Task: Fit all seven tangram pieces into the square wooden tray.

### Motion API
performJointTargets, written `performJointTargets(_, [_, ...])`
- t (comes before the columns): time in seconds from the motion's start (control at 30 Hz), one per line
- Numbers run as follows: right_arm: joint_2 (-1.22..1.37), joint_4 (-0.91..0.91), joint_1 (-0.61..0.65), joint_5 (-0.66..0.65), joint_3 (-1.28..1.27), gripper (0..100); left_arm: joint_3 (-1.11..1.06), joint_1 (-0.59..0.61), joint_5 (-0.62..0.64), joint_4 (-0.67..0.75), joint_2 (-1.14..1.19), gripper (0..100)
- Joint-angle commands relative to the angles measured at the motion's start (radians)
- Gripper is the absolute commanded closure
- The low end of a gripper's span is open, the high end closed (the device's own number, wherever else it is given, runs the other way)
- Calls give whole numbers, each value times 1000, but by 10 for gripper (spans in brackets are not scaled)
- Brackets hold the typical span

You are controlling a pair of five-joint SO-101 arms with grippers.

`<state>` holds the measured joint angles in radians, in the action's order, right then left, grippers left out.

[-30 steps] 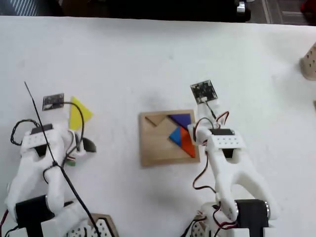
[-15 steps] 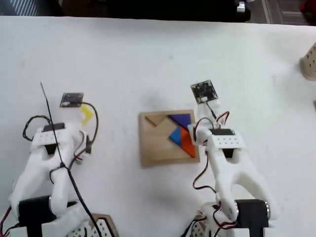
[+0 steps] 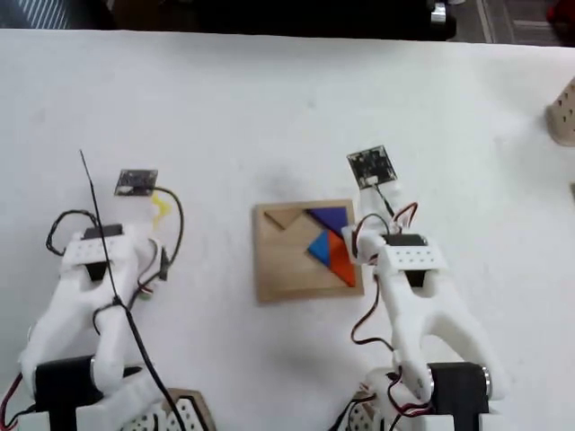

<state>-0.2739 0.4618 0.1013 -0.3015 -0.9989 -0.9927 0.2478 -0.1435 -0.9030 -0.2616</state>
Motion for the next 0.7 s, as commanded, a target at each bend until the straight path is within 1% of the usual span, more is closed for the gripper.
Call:
performJointTargets(0.0, [-36, 44, -64, -8, 63, 981, 34, -70, -11, 18, -44, 978])
performJointTargets(0.1, [-50, 76, -151, -6, 69, 981, 64, -125, -11, 18, -44, 978])
performJointTargets(0.2, [-50, 77, -194, -6, 66, 981, 114, -231, -9, 17, -44, 979])
performJointTargets(0.43, [-48, 70, -193, -6, 60, 981, 262, -527, -9, 29, -33, 979])
performJointTargets(0.57, [-48, 65, -193, -6, 60, 981, 313, -673, -15, 101, -31, 977])
performJointTargets(0.67, [-48, 48, -193, -8, 57, 981, 316, -737, -91, 170, -30, 976])
